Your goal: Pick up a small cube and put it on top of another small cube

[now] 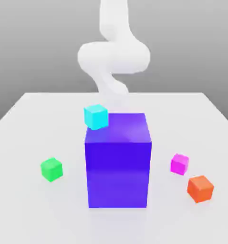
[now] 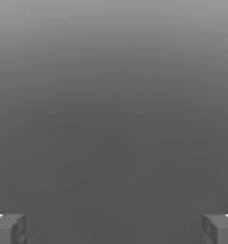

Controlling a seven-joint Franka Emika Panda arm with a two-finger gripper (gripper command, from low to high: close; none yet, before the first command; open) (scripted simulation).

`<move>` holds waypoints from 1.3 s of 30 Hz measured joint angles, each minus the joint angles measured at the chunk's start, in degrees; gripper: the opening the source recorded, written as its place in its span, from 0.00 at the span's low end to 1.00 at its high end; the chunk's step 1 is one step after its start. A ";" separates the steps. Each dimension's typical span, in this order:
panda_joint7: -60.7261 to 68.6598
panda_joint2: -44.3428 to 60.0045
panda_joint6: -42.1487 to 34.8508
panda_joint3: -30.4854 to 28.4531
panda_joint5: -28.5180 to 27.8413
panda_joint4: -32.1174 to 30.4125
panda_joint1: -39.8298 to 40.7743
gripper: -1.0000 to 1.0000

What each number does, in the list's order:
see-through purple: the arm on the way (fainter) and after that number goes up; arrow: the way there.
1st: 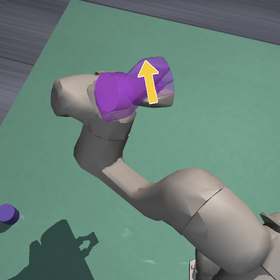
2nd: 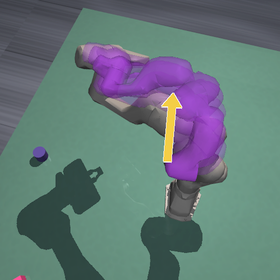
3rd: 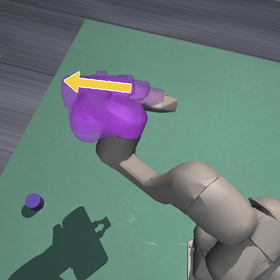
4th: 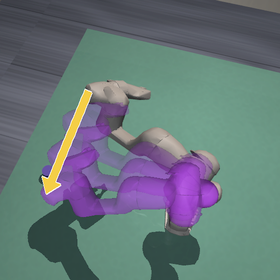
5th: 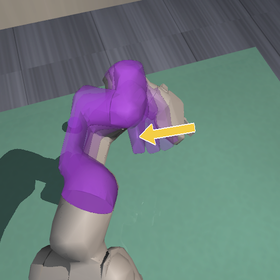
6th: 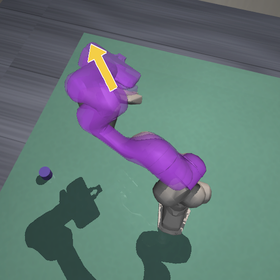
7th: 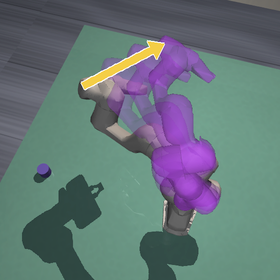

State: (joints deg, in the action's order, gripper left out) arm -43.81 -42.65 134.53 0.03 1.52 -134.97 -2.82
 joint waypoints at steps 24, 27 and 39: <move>14.37 30.52 26.41 11.96 8.50 -30.61 -26.43 0.50; 14.58 34.17 29.81 14.54 7.57 -34.47 -28.70 0.50; 8.17 47.18 40.26 12.06 -4.33 -34.88 -30.69 0.50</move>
State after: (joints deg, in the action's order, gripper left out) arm -35.64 4.53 174.80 12.09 -2.82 -169.86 -33.51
